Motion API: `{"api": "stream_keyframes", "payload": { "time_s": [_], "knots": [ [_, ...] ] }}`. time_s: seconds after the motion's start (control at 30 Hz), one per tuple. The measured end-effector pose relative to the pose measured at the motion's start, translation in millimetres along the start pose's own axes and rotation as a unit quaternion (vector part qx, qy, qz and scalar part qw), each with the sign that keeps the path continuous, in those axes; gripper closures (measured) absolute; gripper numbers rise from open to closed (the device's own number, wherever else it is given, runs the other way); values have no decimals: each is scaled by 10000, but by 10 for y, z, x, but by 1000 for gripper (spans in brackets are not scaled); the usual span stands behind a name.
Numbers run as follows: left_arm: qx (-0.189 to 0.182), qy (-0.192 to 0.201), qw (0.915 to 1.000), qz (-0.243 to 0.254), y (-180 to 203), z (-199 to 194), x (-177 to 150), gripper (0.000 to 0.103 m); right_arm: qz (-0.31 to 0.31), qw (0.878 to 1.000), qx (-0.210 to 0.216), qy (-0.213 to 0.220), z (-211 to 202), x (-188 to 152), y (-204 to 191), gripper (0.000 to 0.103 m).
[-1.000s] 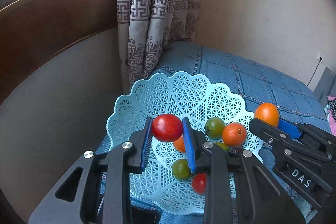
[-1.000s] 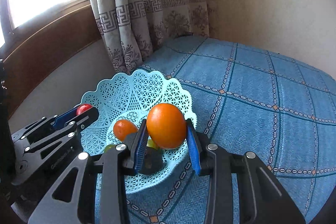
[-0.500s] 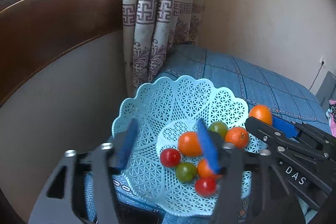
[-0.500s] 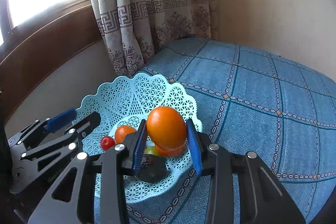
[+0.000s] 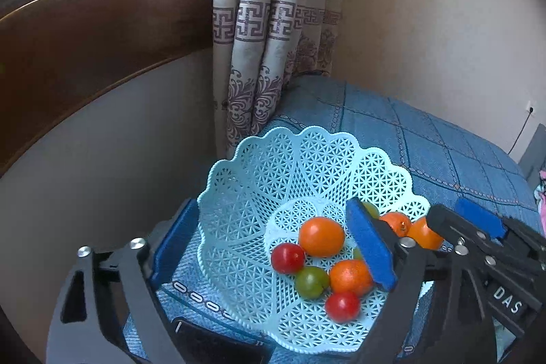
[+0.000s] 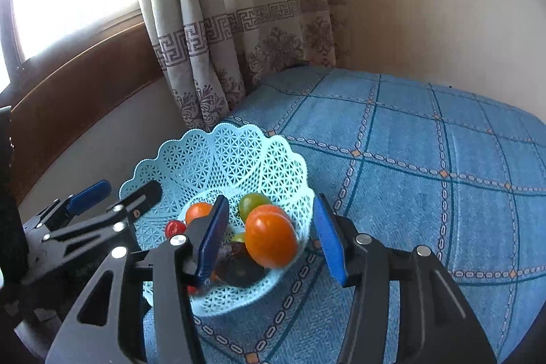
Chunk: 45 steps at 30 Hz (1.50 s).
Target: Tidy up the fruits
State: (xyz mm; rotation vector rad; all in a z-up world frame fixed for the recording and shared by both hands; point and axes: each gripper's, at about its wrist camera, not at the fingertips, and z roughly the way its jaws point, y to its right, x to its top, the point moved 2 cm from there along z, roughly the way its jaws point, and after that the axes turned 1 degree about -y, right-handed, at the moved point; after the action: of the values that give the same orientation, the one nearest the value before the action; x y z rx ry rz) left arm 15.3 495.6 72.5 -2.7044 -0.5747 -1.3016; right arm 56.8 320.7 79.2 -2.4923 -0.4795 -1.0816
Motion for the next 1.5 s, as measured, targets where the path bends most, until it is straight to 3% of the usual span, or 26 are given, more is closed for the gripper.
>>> {"api": "stream_keyframes", "payload": {
  "time_s": [0.23, 0.5, 0.7, 1.03, 1.37, 1.43, 1.5],
  "knots": [
    [46, 0, 10000, -40, -17, -19, 13, 8, 183, 9998, -41, -30, -75, -149, 158, 44],
    [252, 224, 9993, 173, 59, -168, 25, 3, 89, 9997, -225, 33, -167, -334, 232, 24],
    [338, 393, 9981, 334, 117, -328, 40, 3, 135, 9997, -192, 51, -274, -435, 292, 17],
    [454, 404, 9965, 568, 85, -550, -157, 3, 125, 9998, -153, -43, -383, -595, 351, 14],
    [601, 424, 9939, 824, 65, -741, -426, 3, -684, 9967, -399, 160, -542, -704, 93, 14],
    [656, 442, 9932, 848, 58, -756, -472, 3, -816, 9953, -455, 242, -574, -708, 45, 6],
    [708, 441, 9927, 868, 55, -740, -496, 3, -905, 9943, -480, 299, -595, -710, 11, 5]
  ]
}}
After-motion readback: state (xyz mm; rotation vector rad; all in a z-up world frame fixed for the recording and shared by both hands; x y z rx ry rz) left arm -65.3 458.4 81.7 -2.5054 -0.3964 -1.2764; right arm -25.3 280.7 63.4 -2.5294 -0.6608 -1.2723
